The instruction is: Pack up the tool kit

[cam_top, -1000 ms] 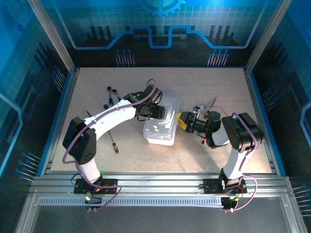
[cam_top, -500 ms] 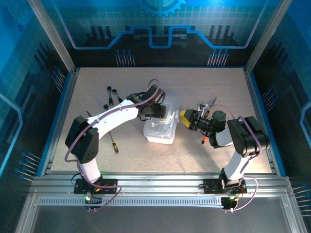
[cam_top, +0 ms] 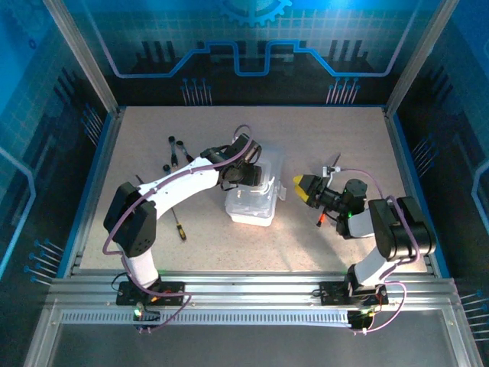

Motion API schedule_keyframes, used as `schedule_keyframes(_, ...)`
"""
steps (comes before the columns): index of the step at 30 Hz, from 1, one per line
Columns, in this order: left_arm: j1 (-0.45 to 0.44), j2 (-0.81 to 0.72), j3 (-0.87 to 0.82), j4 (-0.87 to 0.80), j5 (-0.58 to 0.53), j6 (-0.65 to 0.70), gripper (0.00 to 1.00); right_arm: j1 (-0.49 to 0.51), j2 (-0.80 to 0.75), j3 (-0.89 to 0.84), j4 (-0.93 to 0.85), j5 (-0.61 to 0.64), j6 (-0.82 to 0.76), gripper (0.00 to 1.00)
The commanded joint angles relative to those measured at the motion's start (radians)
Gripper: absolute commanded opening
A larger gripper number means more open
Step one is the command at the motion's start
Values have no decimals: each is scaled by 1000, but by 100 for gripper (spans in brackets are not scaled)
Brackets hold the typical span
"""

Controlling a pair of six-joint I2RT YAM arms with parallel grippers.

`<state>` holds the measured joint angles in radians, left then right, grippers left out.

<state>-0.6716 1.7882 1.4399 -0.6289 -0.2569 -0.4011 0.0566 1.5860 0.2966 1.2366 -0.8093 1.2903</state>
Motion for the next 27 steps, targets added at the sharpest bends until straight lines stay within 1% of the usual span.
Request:
schedule_keyframes(1,10,93,-57,-200,-1,-2,59,-8,-93,4,-181,37,-116,70)
schedule_keyframes(6,9,77,-48,-189,51,-11,59,-5,-229,47,-437,47,-239,72)
schedule_keyframes(10,9,52,-35,-166,132,-31,57,-1,-311,79,-610,66,-323,73)
schedule_keyframes(13,9,21,-32,-128,196,-56,56,1,-350,90,-674,70,-347,74)
schedule_keyframes(21,12,-45,-23,-38,271,-134,54,4,-388,142,-828,84,-422,75)
schedule_keyframes(24,18,-73,-46,25,313,-176,54,10,-387,165,-873,85,-445,75)
schedule_keyframes(27,28,-109,-103,131,375,-233,53,24,-375,187,-897,81,-459,75)
